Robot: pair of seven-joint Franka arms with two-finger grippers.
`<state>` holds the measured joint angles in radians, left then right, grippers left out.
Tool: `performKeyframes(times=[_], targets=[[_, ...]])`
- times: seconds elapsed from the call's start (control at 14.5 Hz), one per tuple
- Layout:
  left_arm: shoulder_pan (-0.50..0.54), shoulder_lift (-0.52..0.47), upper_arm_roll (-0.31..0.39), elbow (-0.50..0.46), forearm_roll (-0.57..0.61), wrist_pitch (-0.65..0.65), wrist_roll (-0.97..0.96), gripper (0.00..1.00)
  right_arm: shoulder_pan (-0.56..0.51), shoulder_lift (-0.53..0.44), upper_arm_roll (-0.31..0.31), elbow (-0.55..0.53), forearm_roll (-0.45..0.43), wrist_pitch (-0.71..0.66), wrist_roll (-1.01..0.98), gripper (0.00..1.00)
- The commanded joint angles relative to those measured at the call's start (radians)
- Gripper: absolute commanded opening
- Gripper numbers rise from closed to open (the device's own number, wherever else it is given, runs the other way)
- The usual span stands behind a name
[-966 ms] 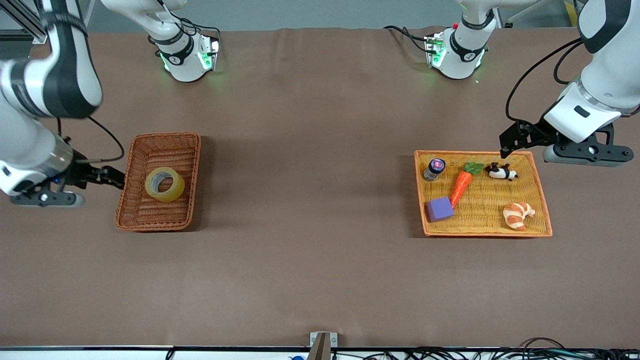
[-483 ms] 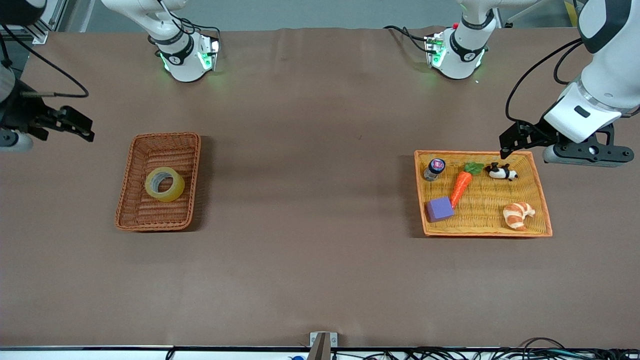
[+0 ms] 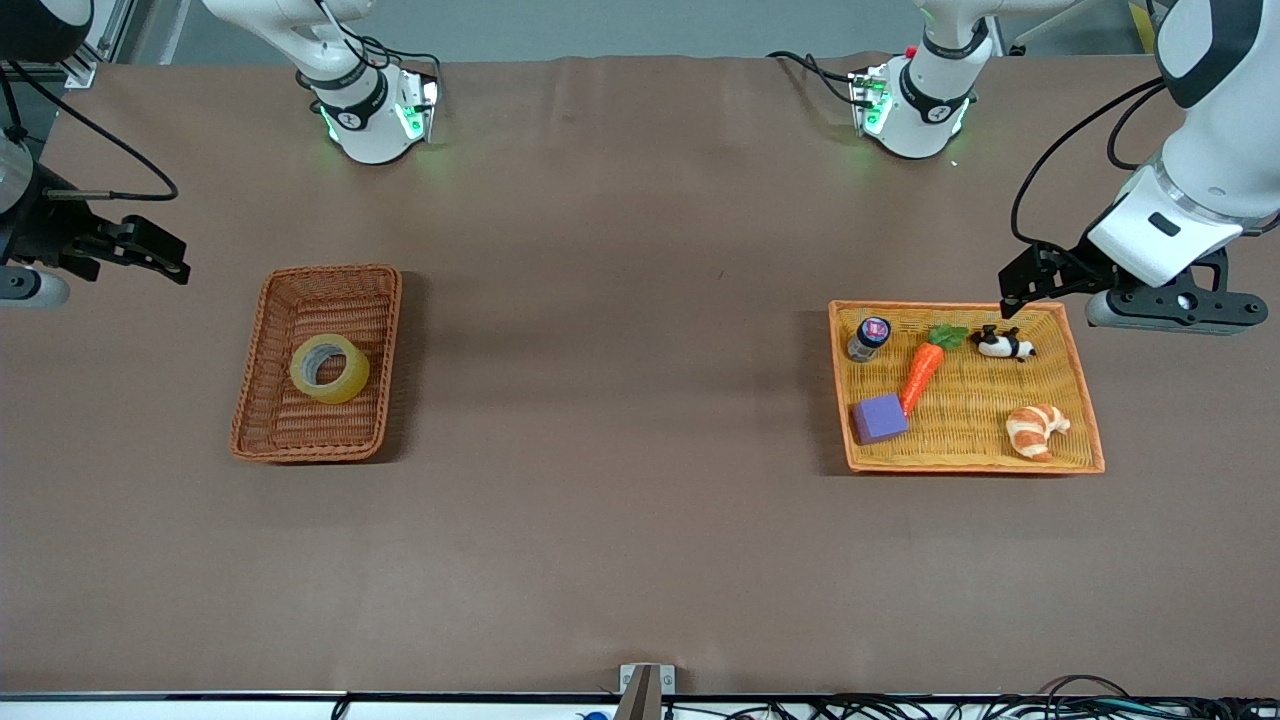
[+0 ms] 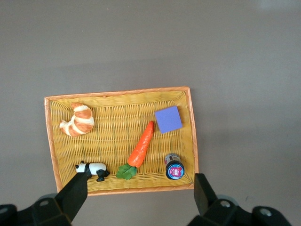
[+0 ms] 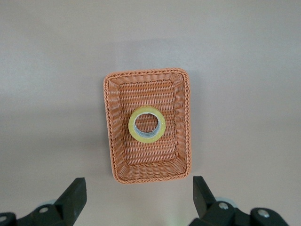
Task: Move tape to another basket
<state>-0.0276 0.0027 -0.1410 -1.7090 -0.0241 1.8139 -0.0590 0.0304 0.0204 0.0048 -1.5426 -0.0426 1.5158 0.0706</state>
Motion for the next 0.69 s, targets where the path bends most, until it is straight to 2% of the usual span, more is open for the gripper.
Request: performKeyframes(times=[0.0, 0.34, 0.62], targets=[[0.005, 0.013, -0.003, 0.018, -0.013, -0.001, 0.007, 1.00, -0.015, -0.016, 0.003, -0.008, 0.020, -0.009, -0.008, 1.00], [0.003, 0.014, -0.003, 0.019, -0.013, -0.001, 0.002, 1.00, -0.013, -0.037, -0.002, 0.001, 0.020, -0.034, -0.031, 1.00], [0.005, 0.014, -0.002, 0.019, -0.014, -0.001, -0.012, 1.00, 0.014, -0.036, -0.037, 0.009, 0.020, -0.032, -0.031, 1.00]])
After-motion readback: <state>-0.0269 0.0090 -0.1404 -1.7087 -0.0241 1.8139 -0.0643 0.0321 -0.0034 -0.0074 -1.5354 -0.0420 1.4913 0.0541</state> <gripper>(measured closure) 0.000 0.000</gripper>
